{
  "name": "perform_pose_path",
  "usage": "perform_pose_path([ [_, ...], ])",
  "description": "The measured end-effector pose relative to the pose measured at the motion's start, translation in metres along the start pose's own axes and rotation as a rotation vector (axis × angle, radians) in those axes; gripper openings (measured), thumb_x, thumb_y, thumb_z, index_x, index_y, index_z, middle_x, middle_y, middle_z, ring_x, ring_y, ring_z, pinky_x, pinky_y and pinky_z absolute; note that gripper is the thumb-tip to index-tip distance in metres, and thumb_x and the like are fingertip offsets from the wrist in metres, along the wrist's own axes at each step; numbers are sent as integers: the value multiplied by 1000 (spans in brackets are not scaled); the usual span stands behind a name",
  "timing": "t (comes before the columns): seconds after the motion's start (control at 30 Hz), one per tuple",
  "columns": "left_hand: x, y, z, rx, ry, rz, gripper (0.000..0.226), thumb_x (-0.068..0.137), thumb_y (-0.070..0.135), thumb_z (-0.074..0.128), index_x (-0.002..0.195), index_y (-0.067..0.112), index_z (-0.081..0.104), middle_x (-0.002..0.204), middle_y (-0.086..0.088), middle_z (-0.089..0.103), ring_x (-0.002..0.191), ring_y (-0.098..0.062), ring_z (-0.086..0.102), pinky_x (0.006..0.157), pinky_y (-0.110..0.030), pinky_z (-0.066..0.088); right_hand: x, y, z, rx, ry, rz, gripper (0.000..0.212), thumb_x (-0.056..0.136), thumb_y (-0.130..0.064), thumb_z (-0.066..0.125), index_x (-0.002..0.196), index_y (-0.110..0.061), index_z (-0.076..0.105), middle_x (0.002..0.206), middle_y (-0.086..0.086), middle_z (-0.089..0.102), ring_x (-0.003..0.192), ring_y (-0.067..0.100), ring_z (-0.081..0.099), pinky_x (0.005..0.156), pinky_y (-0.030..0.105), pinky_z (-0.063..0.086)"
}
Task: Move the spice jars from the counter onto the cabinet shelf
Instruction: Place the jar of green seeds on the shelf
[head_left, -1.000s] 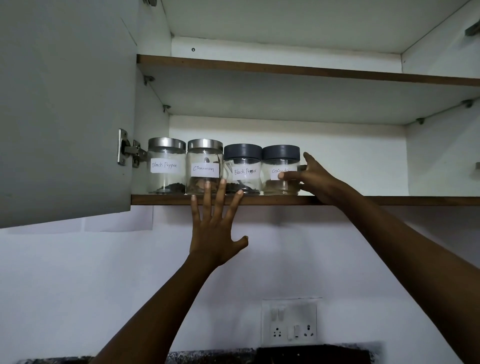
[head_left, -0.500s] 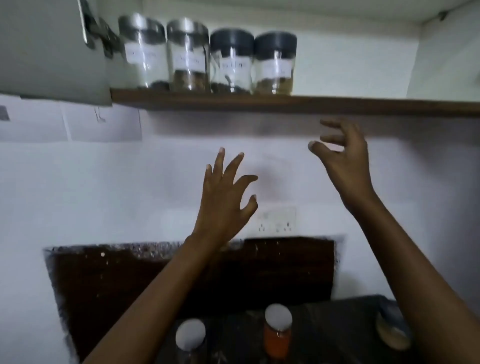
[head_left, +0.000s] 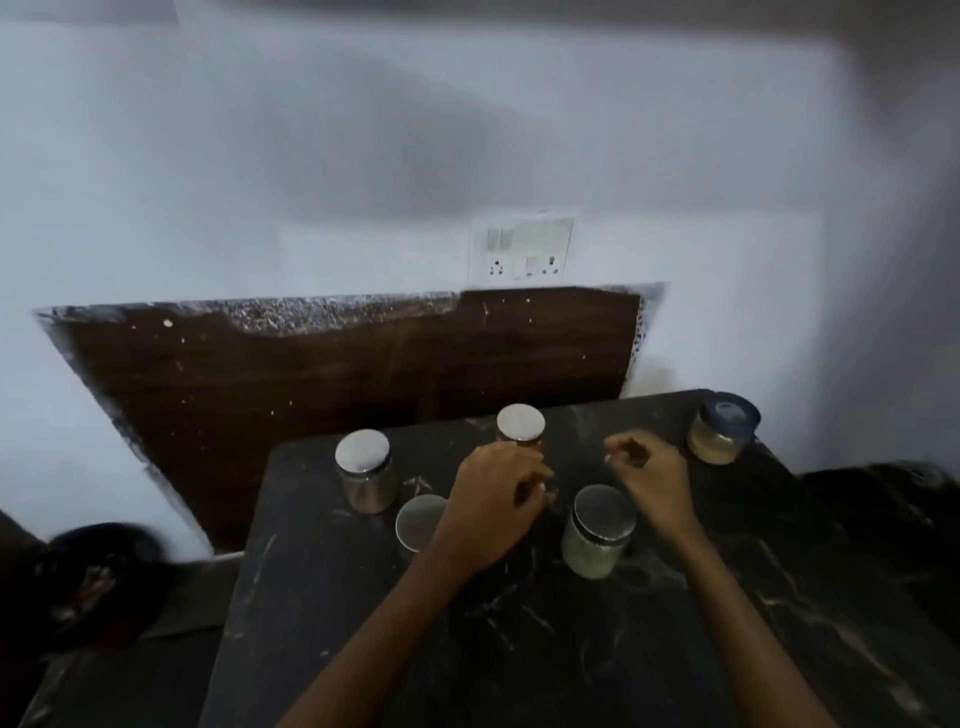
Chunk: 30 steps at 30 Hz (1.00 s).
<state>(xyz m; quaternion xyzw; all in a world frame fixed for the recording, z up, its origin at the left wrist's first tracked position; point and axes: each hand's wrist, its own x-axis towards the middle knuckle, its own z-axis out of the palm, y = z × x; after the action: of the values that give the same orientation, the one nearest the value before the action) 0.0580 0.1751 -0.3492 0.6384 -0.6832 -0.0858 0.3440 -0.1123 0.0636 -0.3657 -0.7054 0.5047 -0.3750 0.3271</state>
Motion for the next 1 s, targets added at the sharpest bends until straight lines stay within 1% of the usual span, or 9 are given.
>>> perform_pose_path([
  [0.1,-8,-2,21,-108,-121,-112,22,90,20,55,109,19,65,117,4,63,112,-5,51,99,-20,36,-9,42,12,-91,-65,144,29,78,-1,67,107,-5,64,112,13,61,106,25,58,92,31,46],
  [0.23,-13,-4,39,-148,-250,-177,24,91,16,54,113,15,64,118,0,62,111,-8,53,98,-20,36,-19,78,26,-197,-199,272,63,70,-21,79,127,-15,51,132,10,43,123,29,42,102,42,41],
  [0.3,-15,-8,44,-142,-304,-205,25,92,17,53,114,15,62,120,-1,61,111,-9,53,99,-23,38,-25,82,32,-148,-236,298,77,67,-19,81,134,-16,43,140,9,33,128,29,36,105,47,40],
  [0.37,-16,-12,48,-133,-336,-230,25,92,18,52,116,16,61,121,-1,61,112,-9,53,99,-24,39,-28,83,36,-102,-234,256,84,65,-11,82,137,-12,38,143,11,30,131,28,35,108,45,37],
  [0.5,-21,-17,52,-190,-367,-281,27,93,18,51,119,17,59,124,0,59,113,-7,53,101,-27,41,-30,84,37,-51,-170,257,78,65,-8,82,134,-10,44,138,12,39,127,26,42,100,34,40],
  [0.7,-25,-15,53,-391,-301,-413,46,92,17,55,136,20,42,139,-2,47,127,-15,44,101,-24,36,-26,63,22,67,-219,260,67,66,-26,82,127,-18,55,136,6,50,122,21,48,98,37,46],
  [0.8,-27,-12,48,-530,-251,-461,58,90,21,58,141,24,31,146,-3,37,131,-20,38,105,-33,36,-28,37,7,159,-255,220,60,69,-32,77,125,-20,58,132,4,56,117,18,54,96,36,48],
  [0.9,-31,-9,39,-668,-202,-504,59,90,23,58,140,30,28,146,-3,34,133,-22,37,109,-44,35,-32,5,-8,246,-278,212,52,75,-32,71,124,-20,58,127,3,58,110,17,59,91,35,51],
  [1.0,-37,-1,28,-803,-181,-515,56,89,28,59,136,36,29,145,-3,36,131,-22,39,108,-45,37,-36,-24,-21,301,-293,220,47,77,-38,64,122,-26,59,125,1,57,111,19,57,91,39,51],
])
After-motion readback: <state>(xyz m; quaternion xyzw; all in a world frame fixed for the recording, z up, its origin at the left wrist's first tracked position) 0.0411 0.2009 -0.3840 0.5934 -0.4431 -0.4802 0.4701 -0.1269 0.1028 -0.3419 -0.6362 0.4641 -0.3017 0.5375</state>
